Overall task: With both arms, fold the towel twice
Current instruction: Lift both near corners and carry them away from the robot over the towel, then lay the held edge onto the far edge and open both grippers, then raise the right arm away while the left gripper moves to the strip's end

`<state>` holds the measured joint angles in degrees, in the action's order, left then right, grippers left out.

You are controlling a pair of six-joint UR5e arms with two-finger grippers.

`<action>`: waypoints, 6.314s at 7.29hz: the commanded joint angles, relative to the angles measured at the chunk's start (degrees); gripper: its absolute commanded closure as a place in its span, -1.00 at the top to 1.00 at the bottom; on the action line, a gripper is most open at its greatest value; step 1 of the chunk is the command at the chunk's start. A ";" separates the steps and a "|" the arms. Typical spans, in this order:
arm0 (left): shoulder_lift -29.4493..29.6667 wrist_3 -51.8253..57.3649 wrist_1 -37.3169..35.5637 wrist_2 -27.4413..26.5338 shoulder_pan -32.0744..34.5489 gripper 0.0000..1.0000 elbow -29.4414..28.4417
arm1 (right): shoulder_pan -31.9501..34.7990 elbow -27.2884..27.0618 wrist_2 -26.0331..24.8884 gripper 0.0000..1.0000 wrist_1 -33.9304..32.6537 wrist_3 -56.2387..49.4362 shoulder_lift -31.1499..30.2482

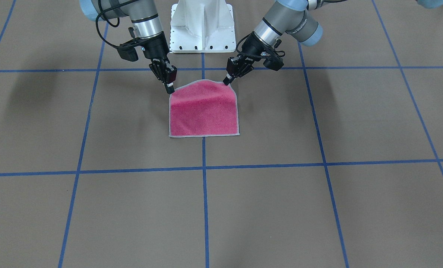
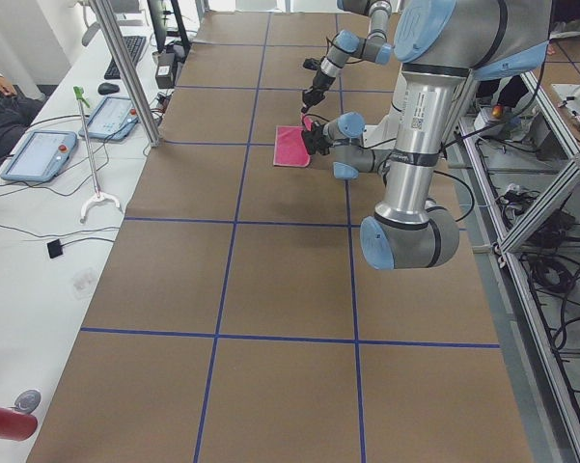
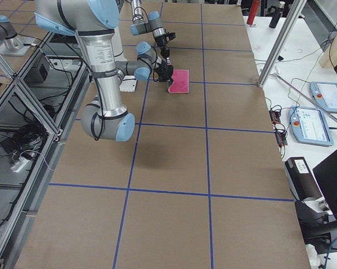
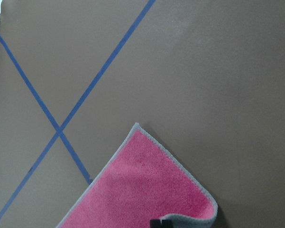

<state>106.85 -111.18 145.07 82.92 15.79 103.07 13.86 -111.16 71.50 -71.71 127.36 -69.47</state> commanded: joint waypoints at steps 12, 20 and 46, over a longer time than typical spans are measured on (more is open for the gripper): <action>3.36 -0.09 -0.32 -0.04 4.60 -1.00 -5.33 | 3.80 3.49 0.13 -1.00 -0.36 -0.97 2.32; 5.57 -0.09 -0.32 -0.12 5.13 -1.00 -9.47 | 5.03 8.50 0.21 -1.00 0.17 -0.97 5.57; 3.72 2.63 -0.23 10.95 6.10 0.56 -10.53 | 48.54 9.56 47.24 1.00 -16.79 -96.86 -1.63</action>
<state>110.59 -108.61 144.88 94.04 22.02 92.66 62.32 -101.60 118.78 -88.55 30.70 -70.78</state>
